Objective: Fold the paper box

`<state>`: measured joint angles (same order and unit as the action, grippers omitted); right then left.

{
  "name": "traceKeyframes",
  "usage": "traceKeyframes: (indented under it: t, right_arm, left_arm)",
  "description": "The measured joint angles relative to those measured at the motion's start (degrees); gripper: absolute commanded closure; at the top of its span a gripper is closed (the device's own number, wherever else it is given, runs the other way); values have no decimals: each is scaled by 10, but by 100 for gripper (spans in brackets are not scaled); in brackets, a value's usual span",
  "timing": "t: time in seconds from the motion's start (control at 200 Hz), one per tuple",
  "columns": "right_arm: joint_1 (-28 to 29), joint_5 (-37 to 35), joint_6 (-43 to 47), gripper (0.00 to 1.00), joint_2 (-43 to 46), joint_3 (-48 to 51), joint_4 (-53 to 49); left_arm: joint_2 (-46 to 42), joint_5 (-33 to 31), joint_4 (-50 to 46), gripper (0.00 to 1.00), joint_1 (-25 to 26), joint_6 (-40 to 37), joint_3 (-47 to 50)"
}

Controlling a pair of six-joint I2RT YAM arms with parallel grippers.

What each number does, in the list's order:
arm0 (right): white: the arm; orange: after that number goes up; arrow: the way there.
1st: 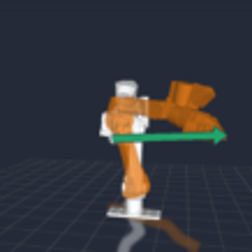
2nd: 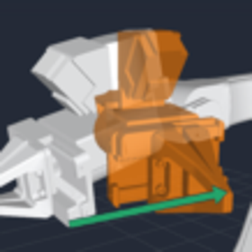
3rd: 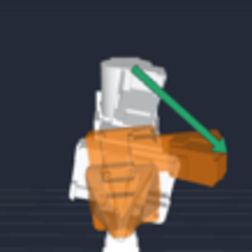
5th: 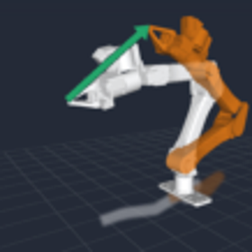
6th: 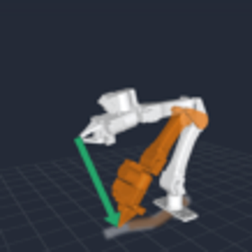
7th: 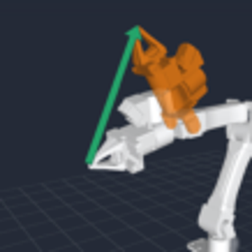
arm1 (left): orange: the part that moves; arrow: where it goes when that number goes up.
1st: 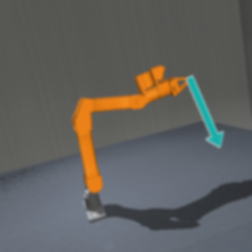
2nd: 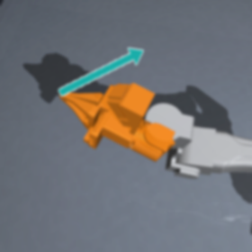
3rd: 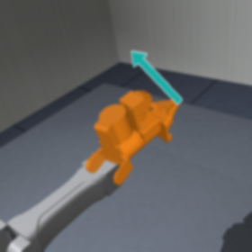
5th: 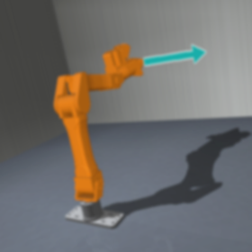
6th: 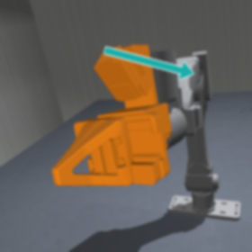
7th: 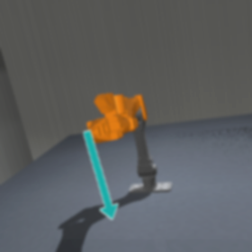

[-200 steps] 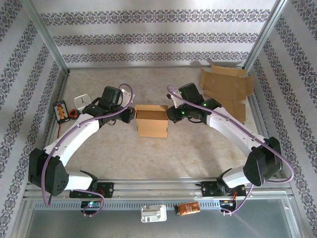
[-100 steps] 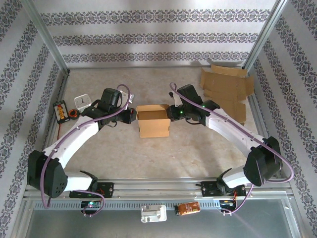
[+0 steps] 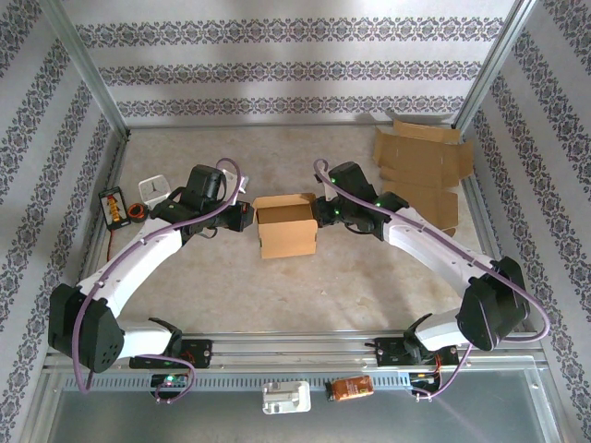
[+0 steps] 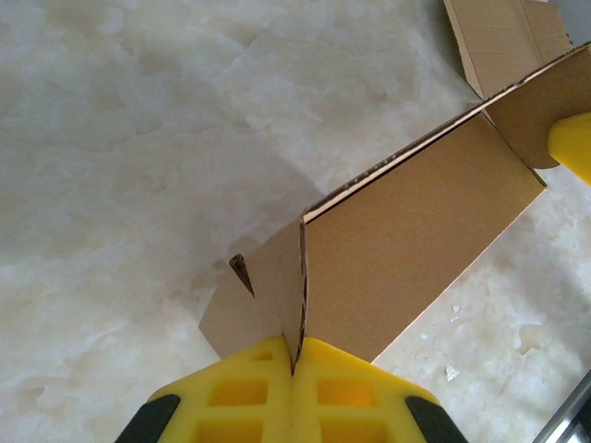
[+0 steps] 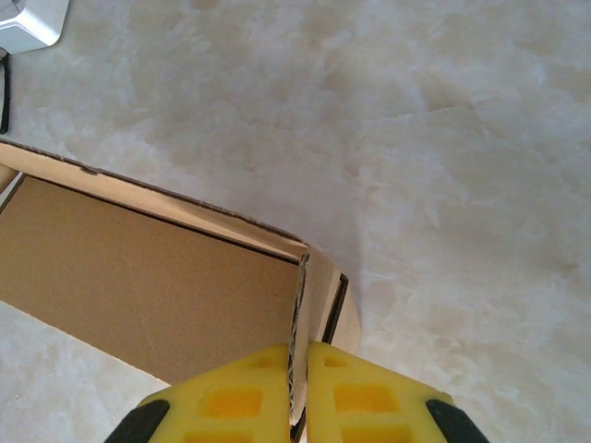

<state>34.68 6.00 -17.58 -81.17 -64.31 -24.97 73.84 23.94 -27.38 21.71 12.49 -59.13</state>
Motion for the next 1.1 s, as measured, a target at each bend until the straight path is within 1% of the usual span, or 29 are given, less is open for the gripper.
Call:
traceKeyframes:
  t: [0.47,0.66,0.834,1.099]
  right_arm:
    - [5,-8,24,90,21,25,10]
    - [12,-17,12,89,32,46,33]
    - [26,-39,-10,89,43,67,61]
    - [44,-75,-21,90,41,69,68]
  left_arm:
    - [0,0,0,100,0,0,0]
    - [0,1,0,100,1,3,0]
    - [0,16,6,100,1,37,0]
    - [0,31,27,100,1,87,3]
